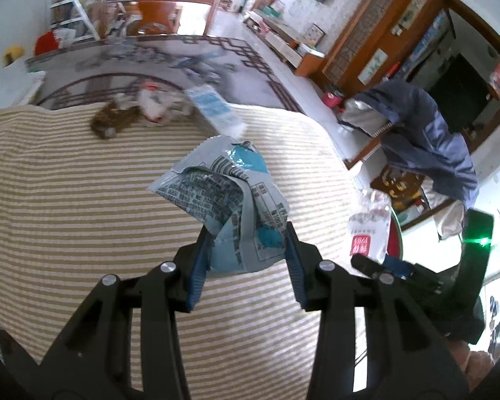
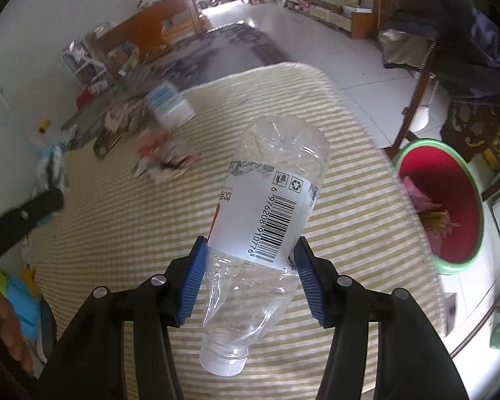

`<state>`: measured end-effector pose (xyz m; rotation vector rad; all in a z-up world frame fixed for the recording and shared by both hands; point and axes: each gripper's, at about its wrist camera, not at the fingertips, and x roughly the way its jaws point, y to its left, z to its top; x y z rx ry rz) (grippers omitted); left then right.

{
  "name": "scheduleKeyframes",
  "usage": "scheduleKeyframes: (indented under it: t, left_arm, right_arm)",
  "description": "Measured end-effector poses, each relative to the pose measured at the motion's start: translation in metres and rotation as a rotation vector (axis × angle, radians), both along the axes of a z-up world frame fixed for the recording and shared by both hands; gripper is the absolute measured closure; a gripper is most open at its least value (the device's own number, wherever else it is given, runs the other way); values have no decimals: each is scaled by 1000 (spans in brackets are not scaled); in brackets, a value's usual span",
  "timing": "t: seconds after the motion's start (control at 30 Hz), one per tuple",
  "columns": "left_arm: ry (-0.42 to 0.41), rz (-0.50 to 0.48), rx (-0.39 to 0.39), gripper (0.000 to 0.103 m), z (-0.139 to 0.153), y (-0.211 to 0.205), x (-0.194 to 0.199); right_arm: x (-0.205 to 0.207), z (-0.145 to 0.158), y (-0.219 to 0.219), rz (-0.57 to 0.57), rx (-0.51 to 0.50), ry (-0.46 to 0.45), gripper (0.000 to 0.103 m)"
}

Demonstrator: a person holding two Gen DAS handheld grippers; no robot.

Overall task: Collect trash
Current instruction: 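Carry the bottle and wrapper over the red bin and open both grippers, then grasp the crumpled paper with the left gripper while the right gripper moves to the milk carton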

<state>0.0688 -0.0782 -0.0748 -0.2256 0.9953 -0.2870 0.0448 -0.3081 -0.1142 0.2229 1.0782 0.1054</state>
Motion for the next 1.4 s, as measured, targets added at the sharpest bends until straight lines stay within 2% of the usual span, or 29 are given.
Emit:
scheduleKeyframes:
  t: [0.2,0.33,0.6,0.77,0.8,0.83,0.87,0.97,1.03,1.1,1.3,1.4]
  left_arm:
    - [16,-85,0,63,-6,-65,7]
    - [12,-164,-3,63,-6,-119,15]
    - [86,-343,-67,63,-30,-234,43]
    - [114,-467,-51,63,-44,-303,58]
    - [118,-499,-41,62,-47,-316,59]
    - [127,-522,-34,55,-49,-325,60]
    - [135,-547,-20,44,-53,-336,60]
    - [119,-544,-7,27,-55,-344,60]
    - [132,-529,-11,27,-57,-340,61]
    - [138,-494,0,27,-57,-331,63]
    - [77,-318,38,26,-43,-269,70]
    - [39,-183,93,20,-37,-216,71]
  right_arm:
    - [1,3,-69,-87,-2,-10,51]
    - [6,7,-129,-170,-7,-19,51]
    - [8,-1,-231,-300,1,-13,51]
    - [9,-11,-276,-356,17,6,51]
    - [9,-13,-283,-365,25,9,51]
    - [10,-15,-288,-368,35,12,50]
    - [11,-17,-291,-366,44,17,50]
    - [16,-20,-293,-352,46,20,49]
    - [23,-22,-292,-344,32,17,38]
    - [27,-24,-291,-341,23,14,33]
    - [37,-26,-279,-317,64,11,30]
    - [39,-26,-266,-292,77,8,27]
